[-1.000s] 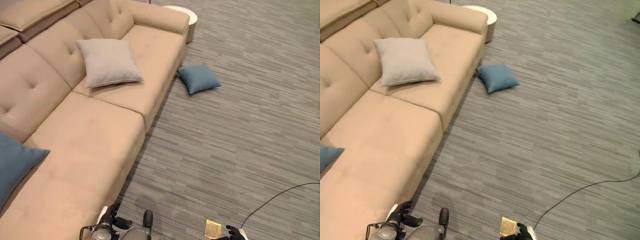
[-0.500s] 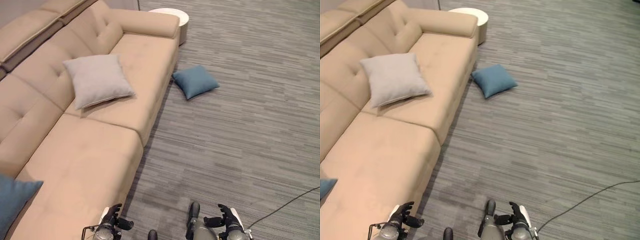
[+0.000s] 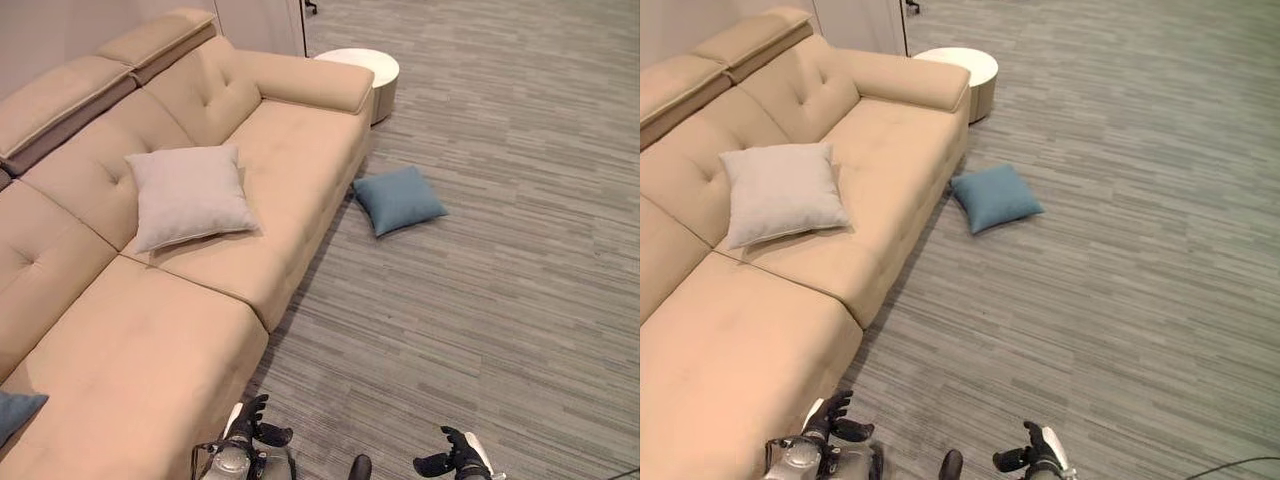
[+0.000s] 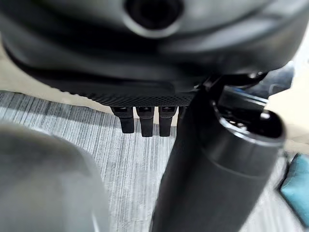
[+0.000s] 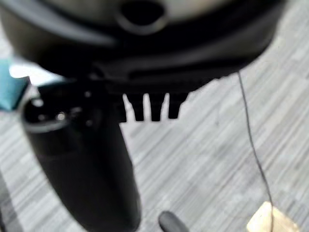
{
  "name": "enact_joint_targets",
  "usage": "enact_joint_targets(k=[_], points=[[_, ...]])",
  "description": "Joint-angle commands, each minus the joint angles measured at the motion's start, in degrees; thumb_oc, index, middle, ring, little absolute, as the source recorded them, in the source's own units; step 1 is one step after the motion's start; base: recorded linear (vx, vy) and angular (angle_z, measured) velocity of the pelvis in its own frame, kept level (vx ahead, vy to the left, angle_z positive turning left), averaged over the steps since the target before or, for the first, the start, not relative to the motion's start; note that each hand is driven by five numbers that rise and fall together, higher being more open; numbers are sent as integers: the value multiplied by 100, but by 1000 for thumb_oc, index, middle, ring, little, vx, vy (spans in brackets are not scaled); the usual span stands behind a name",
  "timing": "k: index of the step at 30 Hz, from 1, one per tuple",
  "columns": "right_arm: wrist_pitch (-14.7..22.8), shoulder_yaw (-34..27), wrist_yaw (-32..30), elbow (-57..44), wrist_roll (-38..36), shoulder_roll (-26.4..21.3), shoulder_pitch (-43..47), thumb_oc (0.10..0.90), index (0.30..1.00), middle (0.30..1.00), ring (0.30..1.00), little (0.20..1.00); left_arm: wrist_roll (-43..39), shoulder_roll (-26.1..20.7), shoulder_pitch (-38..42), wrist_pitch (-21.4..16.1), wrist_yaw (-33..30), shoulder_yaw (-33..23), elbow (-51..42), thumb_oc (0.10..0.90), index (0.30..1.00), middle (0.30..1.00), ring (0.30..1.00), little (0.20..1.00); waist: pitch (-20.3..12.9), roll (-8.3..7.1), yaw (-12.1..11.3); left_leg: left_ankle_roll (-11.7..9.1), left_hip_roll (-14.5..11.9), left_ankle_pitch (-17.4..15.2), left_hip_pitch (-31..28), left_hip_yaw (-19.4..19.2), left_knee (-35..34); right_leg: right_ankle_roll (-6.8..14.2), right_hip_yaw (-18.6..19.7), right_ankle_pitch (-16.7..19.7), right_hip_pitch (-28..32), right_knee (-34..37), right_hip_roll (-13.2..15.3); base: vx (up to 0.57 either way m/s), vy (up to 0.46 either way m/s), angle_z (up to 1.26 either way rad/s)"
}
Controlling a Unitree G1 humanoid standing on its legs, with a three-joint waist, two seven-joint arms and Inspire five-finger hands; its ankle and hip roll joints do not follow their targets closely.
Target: Pick up all the scattered cushions and arrange them neatly on the sofa.
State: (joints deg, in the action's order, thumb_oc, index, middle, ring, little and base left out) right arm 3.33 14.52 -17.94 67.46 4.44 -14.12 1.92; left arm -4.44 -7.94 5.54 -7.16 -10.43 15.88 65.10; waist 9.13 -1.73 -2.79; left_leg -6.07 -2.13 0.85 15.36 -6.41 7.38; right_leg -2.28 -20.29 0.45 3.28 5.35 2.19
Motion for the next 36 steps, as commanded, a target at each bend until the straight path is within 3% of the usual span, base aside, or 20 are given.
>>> enact_joint_targets(k=[1, 4, 7, 10, 11, 12, 13, 16, 18, 19, 20, 21, 23, 25, 26, 27, 29, 30, 33, 36], points=[[109, -92, -250, -77, 99, -217, -33, 800, 900, 900, 900, 900, 154, -142, -8, -59, -80, 129, 122, 800, 900, 900, 900, 900, 21, 191, -231, 266, 78, 399, 3, -222, -64, 772, 380, -356, 211, -35, 7, 355, 47, 56], [51, -18, -241, -82, 235, -158, -88, 800, 900, 900, 900, 900, 111, -173, -144, -33, -95, 44, 152, 800, 900, 900, 900, 900, -76, 163, -301, 348, 104, 400, -104, -293, -228, 738, 461, -542, 364, -155, -68, 293, 68, 0], [35, -1, -205, -37, 317, -121, -108, 800, 900, 900, 900, 900, 110, -210, -198, -13, -116, -37, 240, 800, 900, 900, 900, 900, -189, 45, -403, 511, 271, 256, -256, -124, -204, 813, 492, -684, 368, -775, 51, 247, 99, -28], [29, -17, -85, -140, 419, -114, -46, 800, 900, 900, 900, 900, 121, -321, -155, -10, -119, -102, 178, 800, 900, 900, 900, 900, -159, 64, -299, 759, 397, -4, -669, -1, -315, 1163, 496, -300, -254, -2322, 373, 178, 144, 2], [29, -17, -85, -140, 419, -114, -43, 800, 900, 900, 900, 900, 121, -320, -153, -10, -119, -103, 178, 800, 900, 900, 900, 900, -159, 59, -296, 763, 405, -4, -666, -1, -315, 1169, 497, -311, -266, -2346, 384, 140, 131, 33], [31, -3, -51, -222, 418, -106, 55, 800, 900, 900, 900, 900, 111, -356, -110, -27, -131, -76, 151, 800, 900, 900, 900, 900, -102, 172, -200, 840, 401, -85, -863, 154, -381, 1207, 641, -94, -731, -2995, 414, 194, 98, 55], [36, 17, -45, -257, 400, -104, 91, 800, 900, 900, 900, 900, 95, -373, -100, -45, -152, -54, 110, 800, 900, 900, 900, 900, -76, 246, -141, 852, 420, -116, -1017, 284, -445, 1107, 720, -195, -952, -2976, 390, 260, 84, 53], [41, 94, 8, -297, 434, -126, 180, 800, 900, 900, 900, 900, 122, -410, -65, -57, -161, -75, 115, 800, 900, 900, 900, 900, -61, 269, -81, 807, 444, -198, -1247, 464, -607, 995, 693, -322, -958, -2243, 463, 220, -74, 77], [55, 86, 22, -350, 415, -146, 210, 800, 900, 900, 900, 900, 152, -397, -75, -62, -137, -102, 213, 800, 900, 900, 900, 900, -68, 259, -36, 755, 451, -262, -1373, 561, -690, 1010, 716, -114, -1102, -1652, 583, 266, -147, 57], [57, 64, 36, -396, 369, -146, 233, 800, 900, 900, 900, 900, 129, -373, -67, -79, -126, -134, 275, 800, 900, 900, 900, 900, -71, 233, 30, 712, 486, -322, -1505, 738, -750, 1078, 990, 118, -1303, -1228, 566, 248, -134, 32], [57, 64, 36, -396, 369, -148, 232, 800, 900, 900, 900, 900, 129, -371, -67, -80, -126, -134, 276, 800, 900, 900, 900, 900, -55, 243, 34, 710, 477, -328, -1529, 743, -756, 1077, 982, 118, -1275, -1216, 557, 274, -173, 31], [94, -241, 186, -145, 25, -570, 451, 800, 900, 900, 900, 900, 153, -438, -40, -134, -39, -133, 259, 800, 900, 900, 900, 900, -51, 215, 36, 665, 467, -356, -1616, 864, -765, 1099, 1143, 217, -1339, -1072, 516, 257, -220, 68], [291, -131, 282, -7, -104, -465, 299, 800, 900, 900, 900, 900, 169, -341, -61, -123, 31, -111, 320, 800, 900, 900, 900, 900, -100, 92, 103, 576, 436, -583, -1812, 1067, -697, 1081, 1284, 328, -1240, -782, 465, 390, -370, 120], [321, -125, 305, 43, -205, -383, 271, 800, 900, 900, 900, 900, 78, -288, -71, -108, 37, -105, 327, 800, 900, 900, 900, 900, -149, 74, 105, 474, 358, -687, -1777, 1120, -474, 1004, 1256, 271, -1108, -739, 404, 268, -319, 47], [352, -136, 303, 89, -307, -340, 276, 800, 900, 900, 900, 900, -16, -221, -46, -116, 76, -89, 318, 800, 900, 900, 900, 900, -129, 49, 67, 304, 253, -632, -1552, 1049, 90, 903, 1071, 137, -886, -664, 362, 164, -241, -4], [353, -136, 303, 92, -307, -340, 278, 800, 900, 900, 900, 900, -16, -221, -45, -116, 76, -89, 318, 800, 900, 900, 900, 900, -129, 52, 75, 302, 251, -645, -1537, 1058, 116, 902, 1061, 137, -884, -661, 360, 122, -231, 12], [321, -130, 288, 150, -387, -337, 314, 800, 900, 900, 900, 900, -138, -167, 23, -108, 115, -13, 183, 800, 900, 900, 900, 900, 30, -28, -1, 224, 72, -300, -859, 719, 1307, 724, 818, -1, -601, -592, 391, 76, -218, 52], [309, -121, 288, 164, -386, -336, 286, 800, 900, 900, 900, 900, -168, -169, 14, -106, 103, -9, 151, 800, 900, 900, 900, 900, 49, -45, -21, 259, -4, -295, -776, 583, 1452, 686, 753, -54, -521, -564, 380, 119, -223, 57], [316, -139, 282, 215, -398, -363, 233, 800, 900, 900, 900, 900, -199, -169, -13, -107, 119, 1, 129, 800, 900, 900, 900, 900, 44, -74, -77, 321, -33, -362, -604, 351, 1437, 678, 613, -126, -339, -465, 360, 128, -105, 64], [314, -184, 252, 233, -429, -378, 166, 800, 900, 900, 900, 900, -148, -149, -68, -86, 126, 17, 197, 800, 900, 900, 900, 900, -10, -87, -111, 402, 43, -412, -432, 22, 867, 682, 436, -246, -147, -374, 318, 169, -45, 33]])
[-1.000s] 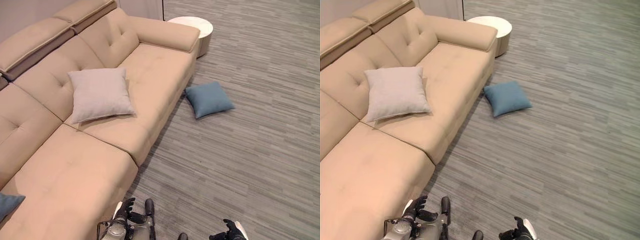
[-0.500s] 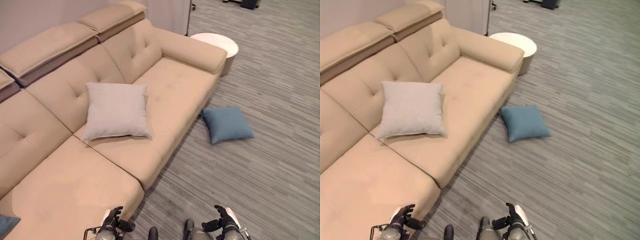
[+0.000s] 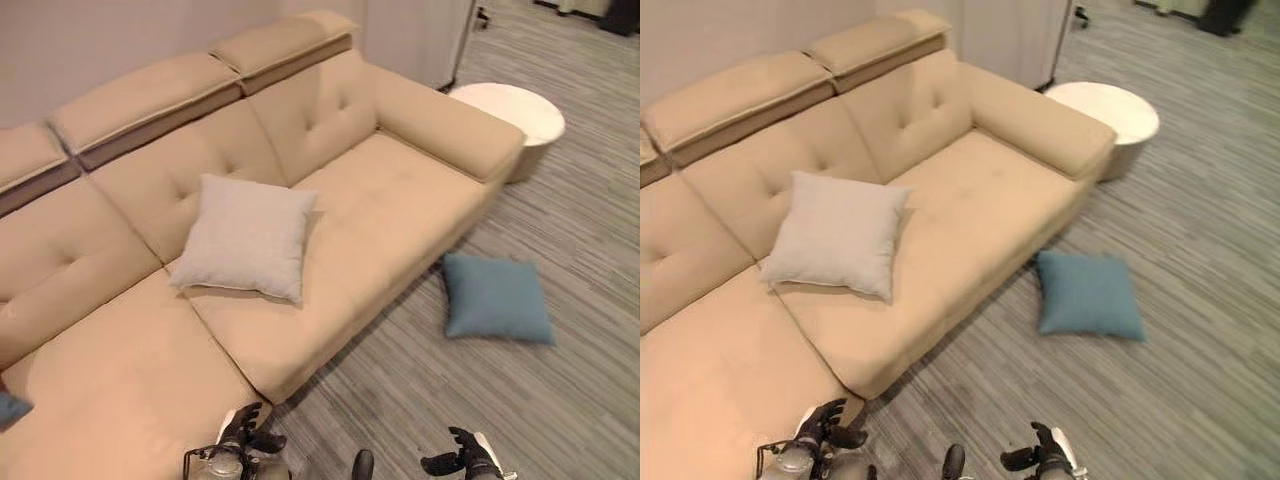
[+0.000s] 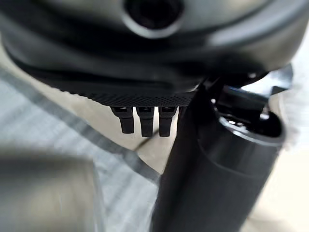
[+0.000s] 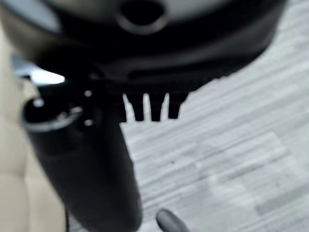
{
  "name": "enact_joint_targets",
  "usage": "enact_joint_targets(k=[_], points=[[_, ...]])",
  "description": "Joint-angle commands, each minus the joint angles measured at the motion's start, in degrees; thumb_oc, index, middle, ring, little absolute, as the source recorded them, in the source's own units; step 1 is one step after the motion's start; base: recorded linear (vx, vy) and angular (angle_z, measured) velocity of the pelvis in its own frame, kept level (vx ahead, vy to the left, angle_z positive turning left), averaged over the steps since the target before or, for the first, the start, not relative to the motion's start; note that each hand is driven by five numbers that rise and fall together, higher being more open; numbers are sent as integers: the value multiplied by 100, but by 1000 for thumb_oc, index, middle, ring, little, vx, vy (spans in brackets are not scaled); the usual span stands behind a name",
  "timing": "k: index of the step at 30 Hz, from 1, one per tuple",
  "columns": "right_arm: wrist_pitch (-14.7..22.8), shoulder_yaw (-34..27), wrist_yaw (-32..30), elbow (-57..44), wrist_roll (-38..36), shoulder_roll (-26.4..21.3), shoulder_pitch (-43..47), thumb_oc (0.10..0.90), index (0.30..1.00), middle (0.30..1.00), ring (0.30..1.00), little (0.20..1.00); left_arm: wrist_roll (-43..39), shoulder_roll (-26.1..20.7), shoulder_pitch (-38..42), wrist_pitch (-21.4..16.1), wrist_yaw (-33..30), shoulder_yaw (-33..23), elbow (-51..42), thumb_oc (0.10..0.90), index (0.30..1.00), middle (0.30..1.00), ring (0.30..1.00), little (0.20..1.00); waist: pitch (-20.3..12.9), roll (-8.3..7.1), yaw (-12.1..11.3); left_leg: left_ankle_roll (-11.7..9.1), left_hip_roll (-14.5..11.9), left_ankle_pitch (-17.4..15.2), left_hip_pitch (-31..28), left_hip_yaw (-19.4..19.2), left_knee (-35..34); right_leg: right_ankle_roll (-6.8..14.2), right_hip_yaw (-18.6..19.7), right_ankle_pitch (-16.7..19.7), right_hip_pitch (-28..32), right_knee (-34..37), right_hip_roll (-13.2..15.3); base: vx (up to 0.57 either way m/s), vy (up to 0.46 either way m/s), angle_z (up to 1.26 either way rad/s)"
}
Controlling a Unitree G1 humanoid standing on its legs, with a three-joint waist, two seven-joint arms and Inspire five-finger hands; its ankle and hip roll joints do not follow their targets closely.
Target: Pick up all the scattered cushions and arrange them neatly on the sofa.
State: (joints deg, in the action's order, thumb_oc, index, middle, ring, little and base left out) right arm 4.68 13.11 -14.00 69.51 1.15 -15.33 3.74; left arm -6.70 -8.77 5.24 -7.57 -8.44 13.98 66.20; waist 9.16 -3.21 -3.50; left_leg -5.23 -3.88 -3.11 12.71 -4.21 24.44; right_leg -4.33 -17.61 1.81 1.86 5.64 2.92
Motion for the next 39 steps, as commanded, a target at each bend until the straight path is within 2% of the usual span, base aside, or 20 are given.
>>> enact_joint_targets(k=[1, 4, 7, 8, 9, 10, 11, 12, 13, 14, 15, 17, 18, 21, 22, 24, 26, 32, 39], points=[[180, -50, -157, 23, -106, -258, -24, 800, 900, 900, 900, 900, 91, -62, -54, -39, -68, 210, 92, 800, 900, 900, 900, 900, -21, 84, -44, 310, 218, 78, -123, -295, -1033, 888, 105, -426, 43, -394, 215, 160, -16, 22], [138, -61, -205, 16, -149, -226, -78, 800, 900, 900, 900, 900, 112, -79, -83, -31, -68, 226, 45, 800, 900, 900, 900, 900, -43, 142, -45, 260, 153, 475, 107, -896, -1362, 862, -70, -580, 255, -358, 73, 148, -10, 49], [108, -24, -197, 34, -131, -194, -109, 800, 900, 900, 900, 900, 83, -106, -118, -35, -71, 202, -34, 800, 900, 900, 900, 900, -69, 149, -94, 234, 189, 387, 51, -1013, -1439, 876, -63, -724, 404, -405, 10, 240, 53, 42], [110, 24, -165, 11, -70, -129, -139, 800, 900, 900, 900, 900, 59, -136, -186, -29, -87, 130, -44, 800, 900, 900, 900, 900, -112, 155, -137, 388, 283, 439, -99, -906, -1651, 876, -126, -781, 410, -623, 2, 163, 118, -14], [116, 23, -166, 13, -44, -107, -161, 800, 900, 900, 900, 900, 44, -145, -208, -38, -89, 118, -50, 800, 900, 900, 900, 900, -146, 129, -152, 418, 346, 405, -159, -855, -1686, 916, -149, -812, 420, -760, 40, 239, 135, -14], [119, -427, 820, -221, -929, -531, -121, 800, 900, 900, 900, 900, 136, -339, -243, -59, 15, -31, -17, 800, 900, 900, 900, 900, -195, 53, -153, 439, 366, 376, -251, -883, -1761, 972, -163, -833, 413, -940, 93, 198, 72, -8], [6, -210, 191, 17, -221, -460, -26, 800, 900, 900, 900, 900, 116, -398, -170, -13, 41, 22, -55, 800, 900, 900, 900, 900, -223, -7, -187, 516, 422, 293, -307, -812, -1765, 1027, -241, -846, 382, -1195, 170, 175, 59, 20], [62, -193, 69, -47, -84, -361, -63, 800, 900, 900, 900, 900, 119, -426, -145, -19, 8, 14, -62, 800, 900, 900, 900, 900, -227, -23, -197, 562, 452, 272, -371, -775, -1829, 1089, -276, -812, 244, -1565, 257, 180, 103, 35], [95, -169, 7, -131, -84, -303, -68, 800, 900, 900, 900, 900, 132, -496, -92, -1, -61, -6, -65, 800, 900, 900, 900, 900, -189, -27, -141, 658, 494, 192, -533, -645, -1907, 1264, -257, -625, -88, -2364, 424, 125, 89, 47], [95, -168, 7, -131, -84, -303, -68, 800, 900, 900, 900, 900, 132, -496, -92, -1, -61, -6, -65, 800, 900, 900, 900, 900, -191, -30, -139, 660, 498, 192, -531, -645, -1907, 1266, -257, -630, -95, -2375, 430, 110, 83, 44], [78, -155, 19, -149, -116, -291, -73, 800, 900, 900, 900, 900, 164, -530, -44, -10, -67, 14, -41, 800, 900, 900, 900, 900, -150, -14, -90, 701, 526, 164, -596, -537, -1925, 1334, -137, -474, -281, -2729, 450, 60, 40, 56], [115, -154, 20, -221, -182, -246, -105, 800, 900, 900, 900, 900, 132, -541, -45, -59, -105, 33, -56, 800, 900, 900, 900, 900, -129, 52, 6, 729, 568, 126, -769, -320, -2022, 1324, 201, -486, -538, -2987, 357, 159, 25, 72], [121, -157, 33, -195, -235, -235, -123, 800, 900, 900, 900, 900, 112, -524, -38, -88, -112, 51, -64, 800, 900, 900, 900, 900, -123, 104, 54, 720, 603, 128, -902, -110, -2123, 1207, 447, -648, -624, -2696, 257, 159, -15, 81], [138, -168, 52, -173, -321, -235, -104, 800, 900, 900, 900, 900, 103, -497, -27, -114, -102, 67, -29, 800, 900, 900, 900, 900, -144, 148, 103, 704, 601, 136, -969, 77, -2226, 1147, 633, -599, -787, -2224, 248, 140, -71, 73], [154, -186, 73, -144, -392, -239, -84, 800, 900, 900, 900, 900, 114, -481, 5, -126, -79, 93, 30, 800, 900, 900, 900, 900, -132, 137, 188, 678, 666, 133, -1060, 289, -2289, 1176, 945, -395, -921, -1726, 231, 187, -123, 59], [147, -207, 108, -103, -473, -261, -56, 800, 900, 900, 900, 900, 137, -473, 37, -135, -76, 112, 96, 800, 900, 900, 900, 900, -106, 106, 252, 650, 734, 122, -1146, 470, -2329, 1218, 1164, -193, -940, -1329, 224, 147, -115, 55], [158, -242, 121, -67, -498, -276, -44, 800, 900, 900, 900, 900, 137, -467, 37, -147, -59, 84, 143, 800, 900, 900, 900, 900, -119, 104, 266, 625, 732, 121, -1182, 525, -2362, 1266, 1134, -139, -883, -1221, 231, 51, -68, 52], [255, -339, 176, -66, -647, -326, -60, 800, 900, 900, 900, 900, 164, -432, -81, -116, 26, -1, 281, 800, 900, 900, 900, 900, -359, 69, 233, 503, 665, 163, -1320, 607, -2613, 1205, 964, -65, -382, -563, 201, 86, -107, 30], [497, -710, 195, -779, -1348, -471, 31, 800, 900, 900, 900, 900, 141, -396, -304, -76, 58, -95, 341, 800, 900, 900, 900, 900, -454, 141, 216, 375, 550, 255, -1482, 666, -2839, 1127, 775, -124, -47, -238, 96, 57, -48, 3]])
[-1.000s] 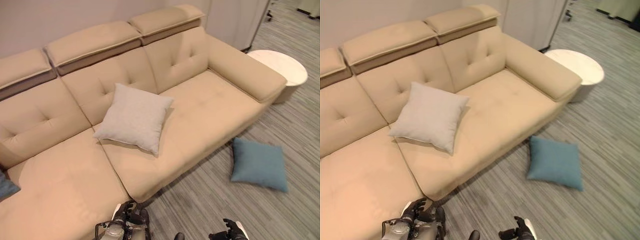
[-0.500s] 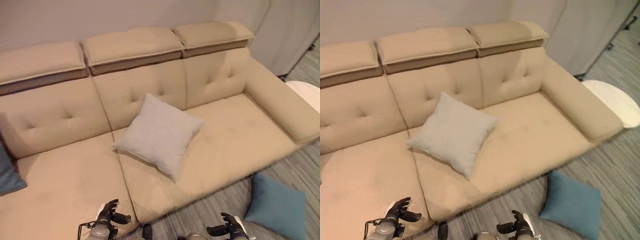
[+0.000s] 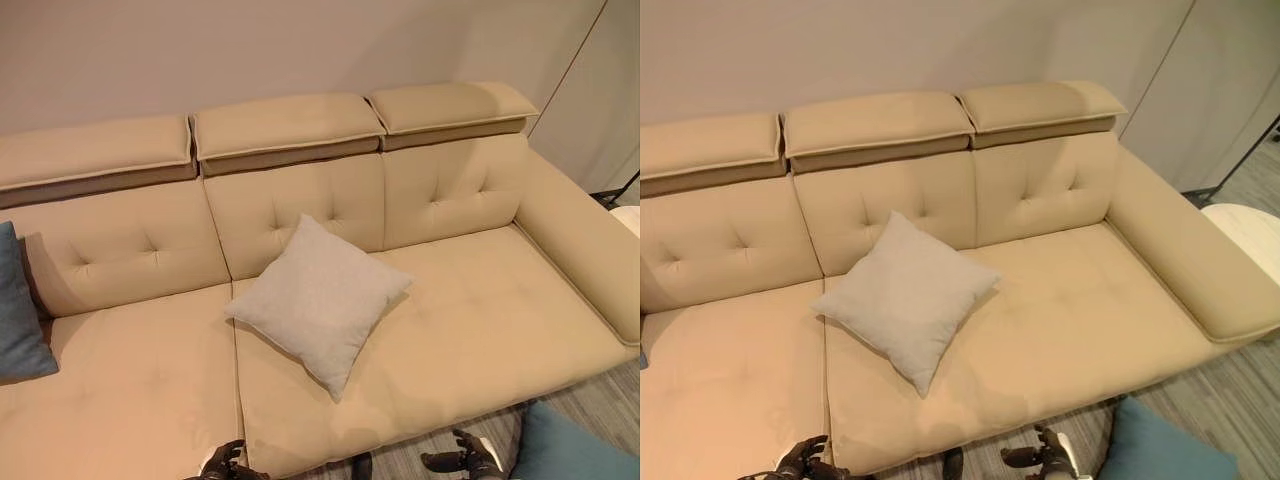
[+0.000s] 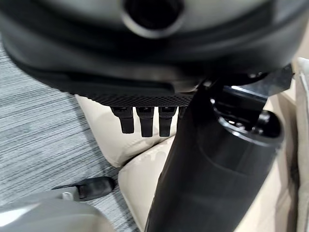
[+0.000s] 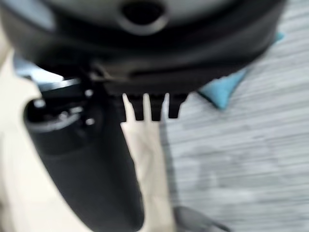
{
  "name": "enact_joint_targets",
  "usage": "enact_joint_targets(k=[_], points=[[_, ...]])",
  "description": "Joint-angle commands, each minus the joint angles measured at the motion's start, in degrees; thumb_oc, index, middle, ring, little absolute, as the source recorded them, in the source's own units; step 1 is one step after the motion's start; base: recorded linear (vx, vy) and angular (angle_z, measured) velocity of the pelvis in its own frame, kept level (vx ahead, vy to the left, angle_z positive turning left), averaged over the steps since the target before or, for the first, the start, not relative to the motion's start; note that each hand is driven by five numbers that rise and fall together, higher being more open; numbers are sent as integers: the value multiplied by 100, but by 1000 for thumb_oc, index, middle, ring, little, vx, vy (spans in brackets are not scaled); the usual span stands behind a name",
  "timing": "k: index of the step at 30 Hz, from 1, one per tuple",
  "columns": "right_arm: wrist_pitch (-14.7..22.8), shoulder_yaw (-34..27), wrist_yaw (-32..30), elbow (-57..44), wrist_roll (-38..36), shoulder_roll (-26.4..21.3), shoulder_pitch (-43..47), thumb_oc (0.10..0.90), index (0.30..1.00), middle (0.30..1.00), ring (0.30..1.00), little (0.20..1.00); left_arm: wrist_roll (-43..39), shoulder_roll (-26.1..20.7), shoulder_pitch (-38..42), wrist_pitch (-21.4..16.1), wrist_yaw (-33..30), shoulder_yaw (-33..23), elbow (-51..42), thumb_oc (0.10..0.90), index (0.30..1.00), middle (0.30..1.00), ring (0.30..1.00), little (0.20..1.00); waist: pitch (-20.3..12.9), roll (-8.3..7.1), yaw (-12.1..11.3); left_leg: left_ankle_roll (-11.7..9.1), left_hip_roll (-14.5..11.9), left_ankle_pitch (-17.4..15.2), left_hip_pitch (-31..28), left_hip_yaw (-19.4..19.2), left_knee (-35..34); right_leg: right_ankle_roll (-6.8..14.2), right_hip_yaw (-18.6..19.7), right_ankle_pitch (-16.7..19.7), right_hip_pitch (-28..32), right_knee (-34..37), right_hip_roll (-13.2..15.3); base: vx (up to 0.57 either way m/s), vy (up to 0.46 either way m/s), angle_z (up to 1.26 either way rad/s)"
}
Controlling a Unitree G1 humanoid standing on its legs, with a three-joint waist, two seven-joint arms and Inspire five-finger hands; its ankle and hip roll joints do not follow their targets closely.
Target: Pick up all the scattered cushions and arrange them neatly on the sofa.
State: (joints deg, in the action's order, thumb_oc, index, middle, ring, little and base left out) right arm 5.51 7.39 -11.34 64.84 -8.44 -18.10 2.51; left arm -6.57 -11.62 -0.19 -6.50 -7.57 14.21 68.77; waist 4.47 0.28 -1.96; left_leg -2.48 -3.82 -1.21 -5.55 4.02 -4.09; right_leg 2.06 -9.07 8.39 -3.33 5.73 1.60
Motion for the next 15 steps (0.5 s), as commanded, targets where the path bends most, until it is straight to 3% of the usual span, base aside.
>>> enact_joint_targets(k=[1, 9, 15], points=[[460, -203, -63, -491, -531, -233, 166, 800, 900, 900, 900, 900, 107, -117, 198, -181, -33, -130, 70, 800, 900, 900, 900, 900, 18, -194, 55, 82, 536, 72, 335, -140, 2, 479, -112, -794, 502, -224, 219, 43, -19, 9], [804, -625, -234, -1744, -1707, -301, 524, 800, 900, 900, 900, 900, -105, -80, -108, -207, -94, -138, -45, 800, 900, 900, 900, 900, 174, -29, -89, -68, 515, 213, 503, 136, -88, 423, -493, -853, 473, -112, 233, -5, 2, 23], [907, -730, -419, -1753, -2116, -296, 927, 800, 900, 900, 900, 900, -232, -87, -111, -255, -164, -62, -145, 800, 900, 900, 900, 900, 370, 111, -233, -130, 556, 341, 907, 426, -59, 391, -817, -846, 210, -107, 305, -80, 9, 48]])
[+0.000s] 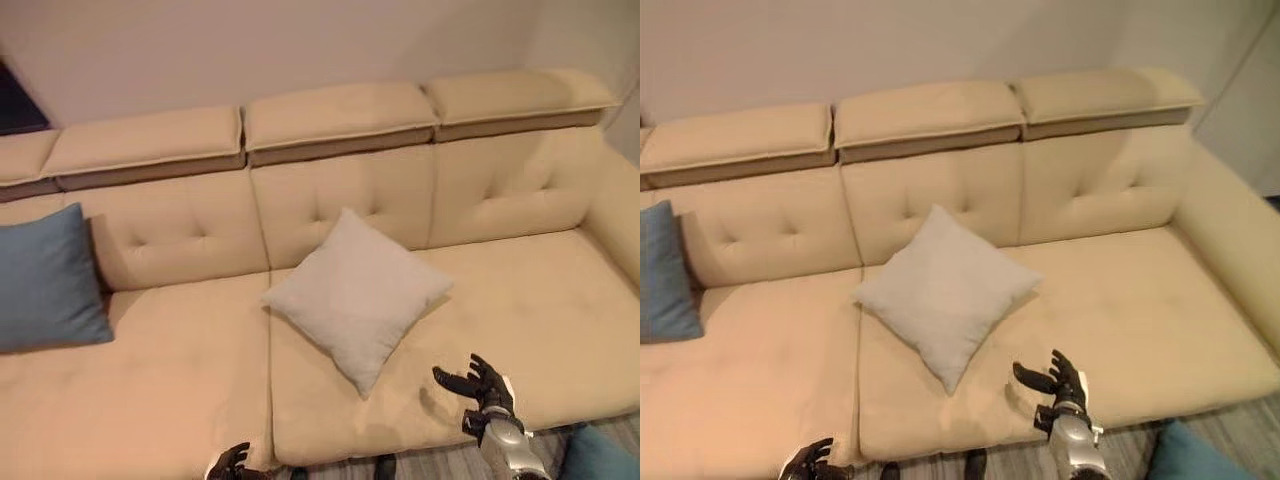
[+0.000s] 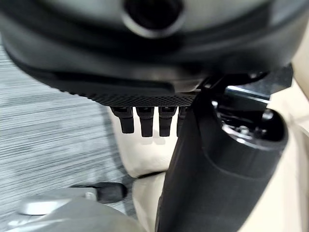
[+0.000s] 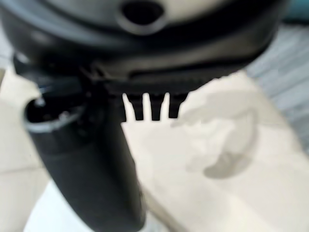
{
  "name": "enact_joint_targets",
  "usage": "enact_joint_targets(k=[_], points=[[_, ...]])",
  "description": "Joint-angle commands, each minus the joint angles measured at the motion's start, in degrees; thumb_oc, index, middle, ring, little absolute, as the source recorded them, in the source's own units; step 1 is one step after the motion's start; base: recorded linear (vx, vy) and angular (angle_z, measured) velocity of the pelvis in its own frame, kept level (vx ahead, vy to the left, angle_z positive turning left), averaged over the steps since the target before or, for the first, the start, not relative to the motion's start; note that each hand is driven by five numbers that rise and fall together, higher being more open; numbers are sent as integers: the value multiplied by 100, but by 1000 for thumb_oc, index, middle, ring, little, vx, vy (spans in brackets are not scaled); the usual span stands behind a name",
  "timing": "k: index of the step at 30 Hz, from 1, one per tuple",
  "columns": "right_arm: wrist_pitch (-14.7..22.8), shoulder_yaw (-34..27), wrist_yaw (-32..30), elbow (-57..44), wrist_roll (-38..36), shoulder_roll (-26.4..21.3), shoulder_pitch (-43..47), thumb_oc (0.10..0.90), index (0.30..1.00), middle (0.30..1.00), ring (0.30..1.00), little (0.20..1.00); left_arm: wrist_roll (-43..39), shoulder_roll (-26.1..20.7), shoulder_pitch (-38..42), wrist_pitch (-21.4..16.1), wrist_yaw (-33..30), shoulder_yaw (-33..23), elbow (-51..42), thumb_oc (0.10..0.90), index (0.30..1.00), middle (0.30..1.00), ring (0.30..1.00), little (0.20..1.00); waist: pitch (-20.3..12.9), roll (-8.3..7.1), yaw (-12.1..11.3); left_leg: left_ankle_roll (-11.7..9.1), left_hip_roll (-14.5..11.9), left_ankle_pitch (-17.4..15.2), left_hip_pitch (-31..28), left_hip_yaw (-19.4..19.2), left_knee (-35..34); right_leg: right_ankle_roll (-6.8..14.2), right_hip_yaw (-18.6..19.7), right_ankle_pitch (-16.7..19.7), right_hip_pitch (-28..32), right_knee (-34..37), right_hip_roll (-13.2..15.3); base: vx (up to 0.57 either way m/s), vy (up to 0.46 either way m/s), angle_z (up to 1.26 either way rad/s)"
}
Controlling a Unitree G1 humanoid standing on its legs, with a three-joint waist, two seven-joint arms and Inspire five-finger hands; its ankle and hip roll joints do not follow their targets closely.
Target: Pick up all the scattered cushions and arrange them neatly on the sofa.
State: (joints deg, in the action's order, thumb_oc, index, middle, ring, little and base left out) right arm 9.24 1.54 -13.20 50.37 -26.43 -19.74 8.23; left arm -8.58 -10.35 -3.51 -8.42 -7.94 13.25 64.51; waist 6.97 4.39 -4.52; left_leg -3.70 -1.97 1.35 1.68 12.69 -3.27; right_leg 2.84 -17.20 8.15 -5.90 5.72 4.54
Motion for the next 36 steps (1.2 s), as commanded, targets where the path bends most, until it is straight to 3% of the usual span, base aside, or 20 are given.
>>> enact_joint_targets(k=[1, 5, 8, 12, 20, 22, 23, 31, 36], points=[[547, -157, -255, -271, -368, -136, 425, 800, 900, 900, 900, 900, -41, -218, 207, -78, -142, 40, 276, 800, 900, 900, 900, 900, 127, -276, -6, -12, 382, 103, 244, -396, -138, 304, -48, -824, 421, -103, 14, -52, 6, 24], [633, -220, -366, -105, -688, -102, 739, 800, 900, 900, 900, 900, -91, -229, 183, -105, -183, 76, 280, 800, 900, 900, 900, 900, 222, -176, -139, -35, 406, 186, 468, -268, -134, 289, -150, -798, 236, -93, 29, -49, 18, 39], [824, -303, -315, 101, -1506, 37, 1184, 800, 900, 900, 900, 900, -188, -245, 179, -183, -236, 211, 206, 800, 900, 900, 900, 900, 342, -48, -310, -80, 422, 271, 716, -192, -130, 277, -163, -767, 2, -79, 25, -56, 36, 23], [943, -253, -262, 150, -1942, 195, 1433, 800, 900, 900, 900, 900, -218, -233, 175, -225, -269, 340, 118, 800, 900, 900, 900, 900, 365, -2, -416, -108, 425, 340, 868, -146, -151, 279, -167, -748, -143, -72, 18, -20, 16, 15], [908, 103, -174, 427, -2222, 372, 1939, 800, 900, 900, 900, 900, -408, -251, 284, -352, -324, 578, -230, 800, 900, 900, 900, 900, 397, 98, -602, -164, 459, 444, 1106, -79, -173, 285, -188, -715, -358, -72, 29, -22, 3, 5], [865, 241, -129, 435, -2170, 368, 2044, 477, 415, 415, 415, 415, -433, -260, 301, -370, -328, 613, -301, 800, 900, 900, 900, 900, 384, 115, -628, -176, 463, 462, 1151, -75, -173, 290, -186, -713, -397, -72, 33, 0, 0, 0], [865, 242, -129, 435, -2170, 368, 2045, 400, 300, 300, 300, 300, -433, -260, 301, -370, -328, 612, -302, 800, 900, 900, 900, 900, 382, 115, -627, -176, 463, 462, 1154, -75, -173, 289, -187, -712, -400, -72, 33, 0, 0, 0], [848, 354, 10, 112, -2023, 304, 1952, 400, 300, 300, 300, 300, -458, -261, 256, -382, -313, 553, -435, 800, 900, 900, 900, 900, 324, 91, -624, -192, 466, 456, 1126, -36, -173, 279, -228, -758, -322, -72, 34, 0, 0, 0], [705, 324, 101, -701, -1373, -183, 1270, 400, 300, 300, 300, 300, -790, -254, 153, -366, -263, 158, -718, 800, 900, 900, 900, 900, 258, -69, -474, -177, 432, 376, 936, -71, -173, 274, -235, -814, -109, -72, 37, 44, -22, 6]])
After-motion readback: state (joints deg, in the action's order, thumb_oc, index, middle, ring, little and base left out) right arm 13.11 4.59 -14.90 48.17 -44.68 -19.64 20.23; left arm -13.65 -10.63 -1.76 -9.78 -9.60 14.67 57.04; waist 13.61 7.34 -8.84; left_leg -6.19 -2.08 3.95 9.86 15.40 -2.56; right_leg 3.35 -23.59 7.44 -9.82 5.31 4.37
